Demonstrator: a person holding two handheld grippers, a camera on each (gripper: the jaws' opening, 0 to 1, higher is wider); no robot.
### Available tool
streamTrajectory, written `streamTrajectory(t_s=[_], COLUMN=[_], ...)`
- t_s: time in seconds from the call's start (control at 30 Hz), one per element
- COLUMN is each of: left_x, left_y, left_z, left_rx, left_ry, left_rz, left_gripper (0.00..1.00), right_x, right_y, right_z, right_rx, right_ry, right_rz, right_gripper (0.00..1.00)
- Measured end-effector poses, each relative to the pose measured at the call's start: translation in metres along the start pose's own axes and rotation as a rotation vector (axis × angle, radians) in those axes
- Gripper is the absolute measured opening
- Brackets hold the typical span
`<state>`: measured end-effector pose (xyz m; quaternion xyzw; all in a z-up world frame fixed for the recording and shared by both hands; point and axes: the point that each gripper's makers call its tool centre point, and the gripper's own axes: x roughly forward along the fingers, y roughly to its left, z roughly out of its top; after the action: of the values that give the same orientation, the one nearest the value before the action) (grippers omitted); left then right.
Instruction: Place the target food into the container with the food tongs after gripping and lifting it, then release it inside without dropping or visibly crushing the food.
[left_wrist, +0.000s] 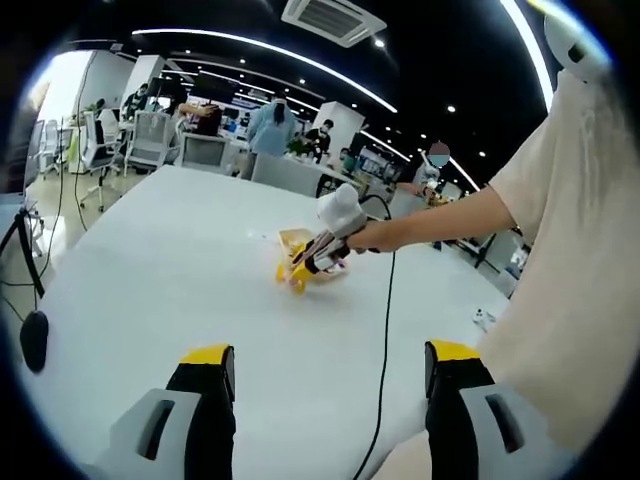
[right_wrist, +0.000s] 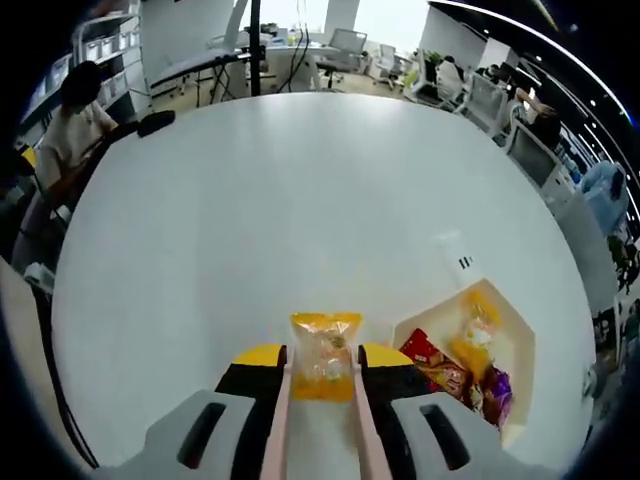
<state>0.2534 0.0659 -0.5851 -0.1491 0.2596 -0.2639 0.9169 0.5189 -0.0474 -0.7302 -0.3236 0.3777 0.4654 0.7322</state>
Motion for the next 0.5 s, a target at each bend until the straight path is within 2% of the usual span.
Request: streamTrajectory(t_s=[0.5], left_x=[0.0035], left_y=[0.0016], left_z=[-0.0001], left_rx=[-0.004], left_ry=[0.008], left_rz=[-0.01], left_gripper=[0.77], right_x=[0.0054], right_y=[0.0018], right_z=[-0.0016], right_rx=[-0.005], right_ry=[0.008], right_rz=[0.005], right_gripper=[0.28])
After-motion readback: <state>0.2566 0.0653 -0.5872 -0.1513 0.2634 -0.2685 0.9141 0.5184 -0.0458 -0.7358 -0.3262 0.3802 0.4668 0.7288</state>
